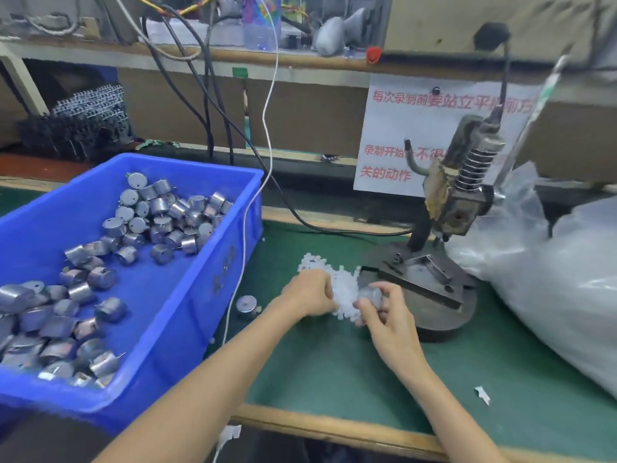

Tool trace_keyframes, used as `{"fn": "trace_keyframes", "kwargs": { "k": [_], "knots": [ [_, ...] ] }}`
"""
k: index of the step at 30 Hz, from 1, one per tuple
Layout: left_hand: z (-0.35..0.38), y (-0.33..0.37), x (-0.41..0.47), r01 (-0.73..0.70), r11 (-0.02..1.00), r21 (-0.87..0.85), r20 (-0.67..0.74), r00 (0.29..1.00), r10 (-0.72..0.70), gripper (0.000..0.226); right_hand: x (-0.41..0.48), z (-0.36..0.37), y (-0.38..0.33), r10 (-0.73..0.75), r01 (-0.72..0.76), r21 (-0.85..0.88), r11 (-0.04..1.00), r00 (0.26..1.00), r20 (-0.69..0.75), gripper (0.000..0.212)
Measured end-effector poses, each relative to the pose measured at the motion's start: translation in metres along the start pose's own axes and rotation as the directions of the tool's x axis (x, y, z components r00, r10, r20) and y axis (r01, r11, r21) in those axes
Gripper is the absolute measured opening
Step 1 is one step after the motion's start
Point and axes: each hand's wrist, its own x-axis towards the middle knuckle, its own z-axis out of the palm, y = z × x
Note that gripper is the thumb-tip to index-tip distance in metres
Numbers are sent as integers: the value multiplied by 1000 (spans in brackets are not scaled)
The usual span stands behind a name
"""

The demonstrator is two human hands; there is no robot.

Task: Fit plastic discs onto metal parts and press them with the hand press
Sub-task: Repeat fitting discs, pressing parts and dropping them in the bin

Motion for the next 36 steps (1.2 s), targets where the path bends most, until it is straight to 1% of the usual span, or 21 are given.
{"fn": "trace_keyframes", "kwargs": {
  "k": [2, 4, 6, 8, 10, 11, 12, 13, 14, 15, 16, 18, 19, 22, 26, 28, 33, 36],
  "knots": [
    [21, -12, -2, 5, 998, -56, -3, 1000, -5, 17, -14, -2, 11, -23, 25, -36, 999, 998, 52, 24],
    [30, -18, -1, -14, 995, -104, -72, 997, 7, 14, -18, -3, 17, -49, 53, -49, 997, 996, 70, 22],
    [35, -21, -2, -43, 992, -121, -109, 994, 30, 10, -17, -3, 18, -46, 48, -34, 998, 996, 71, 22],
    [38, -24, -5, -74, 993, -94, -138, 989, 61, 6, -16, -5, 16, -35, 35, 1, 999, 994, 108, 26],
    [41, -23, -10, -112, 994, -15, -170, 979, 108, 7, -18, -5, 17, -58, 62, -18, 998, 987, 153, 34],
    [42, -24, -13, -146, 988, -43, -189, 973, 135, 10, -20, -5, 18, -77, 83, -31, 996, 984, 161, 37],
    [44, -24, -16, -187, 972, -143, -202, 967, 156, 14, -21, -5, 20, -83, 88, -23, 996, 983, 163, 38],
    [46, -24, -20, -225, 942, -250, -201, 963, 177, 20, -22, -5, 21, -69, 70, 4, 998, 985, 159, 38],
    [49, -24, -25, -252, 917, -310, -199, 960, 197, 23, -22, -5, 22, -41, 33, 52, 998, 988, 151, 37],
    [54, -25, -29, -276, 906, -321, -197, 955, 221, 23, -21, -5, 23, -10, -4, 92, 996, 989, 145, 37],
    [60, -27, -33, -301, 911, -282, -214, 945, 246, 18, -21, -4, 24, 14, -30, 115, 993, 990, 142, 35],
    [71, -30, -36, -340, 924, -173, -304, 911, 278, 7, -21, -4, 26, 28, -43, 105, 994, 989, 144, 30],
    [73, -30, -36, -336, 930, -148, -331, 903, 273, 5, -21, -4, 26, 27, -41, 92, 995, 989, 144, 27],
    [74, -32, -34, -323, 933, -157, -363, 898, 249, 10, -21, -3, 27, 22, -29, 57, 998, 992, 122, 19],
    [73, -34, -37, -323, 923, -211, -379, 897, 227, 20, -19, 3, 23, 0, 1, -5, 1000, 995, 97, 21],
    [73, -34, -37, -315, 923, -222, -380, 899, 215, 20, -19, 5, 20, -25, 31, -43, 999, 993, 118, 22],
    [73, -34, -38, -318, 918, -236, -375, 902, 216, 18, -20, 5, 17, -43, 55, -76, 996, 987, 153, 23],
    [73, -34, -39, -321, 912, -256, -392, 897, 205, 26, -20, 6, 17, -61, 80, -124, 989, 987, 147, 20]
  ]
}}
